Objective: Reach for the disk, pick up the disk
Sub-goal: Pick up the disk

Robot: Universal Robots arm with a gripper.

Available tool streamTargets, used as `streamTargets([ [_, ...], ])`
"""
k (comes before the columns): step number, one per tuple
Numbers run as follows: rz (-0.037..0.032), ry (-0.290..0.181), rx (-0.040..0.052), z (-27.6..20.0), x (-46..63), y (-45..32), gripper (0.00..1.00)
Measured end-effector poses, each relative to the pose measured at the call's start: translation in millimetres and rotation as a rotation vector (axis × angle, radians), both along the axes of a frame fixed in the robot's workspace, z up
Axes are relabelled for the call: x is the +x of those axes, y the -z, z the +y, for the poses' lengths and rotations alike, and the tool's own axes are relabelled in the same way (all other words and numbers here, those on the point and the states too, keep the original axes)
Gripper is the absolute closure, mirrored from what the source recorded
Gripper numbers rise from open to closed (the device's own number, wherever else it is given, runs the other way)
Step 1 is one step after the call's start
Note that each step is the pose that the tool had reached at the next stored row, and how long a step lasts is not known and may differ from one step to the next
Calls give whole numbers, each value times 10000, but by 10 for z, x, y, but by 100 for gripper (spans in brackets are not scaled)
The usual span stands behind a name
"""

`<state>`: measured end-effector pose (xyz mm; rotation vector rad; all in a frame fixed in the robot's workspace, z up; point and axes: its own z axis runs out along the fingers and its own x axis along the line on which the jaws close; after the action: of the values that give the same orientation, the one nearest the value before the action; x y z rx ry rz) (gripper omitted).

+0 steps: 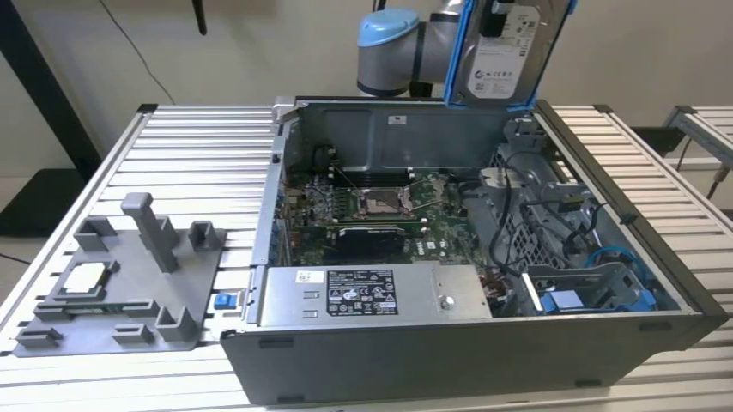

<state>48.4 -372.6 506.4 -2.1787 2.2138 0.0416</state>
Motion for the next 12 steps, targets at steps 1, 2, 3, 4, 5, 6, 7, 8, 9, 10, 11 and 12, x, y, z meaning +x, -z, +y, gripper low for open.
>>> streamTargets([
  [1, -21, 1, 1, 0, 21, 5, 100],
  [2, -41, 1, 0, 0, 42, 9, 100],
  [3, -61, 0, 0, 0, 64, 13, 100],
  [4, -80, 0, -1, 0, 86, 16, 100],
  [5, -100, 0, -1, 0, 110, 20, 100],
  [6, -117, 0, -2, 0, 131, 23, 100],
  [7, -138, 1, -1, 0, 155, 26, 100],
  [8, -153, 1, 0, 0, 175, 28, 100],
  [9, -167, 0, 0, 0, 196, 30, 100],
  [10, -177, -1, 1, 0, 213, 32, 100],
  [11, -184, 0, 2, 1, 227, 33, 100],
  [12, -187, 0, 0, 1, 236, 33, 100],
])
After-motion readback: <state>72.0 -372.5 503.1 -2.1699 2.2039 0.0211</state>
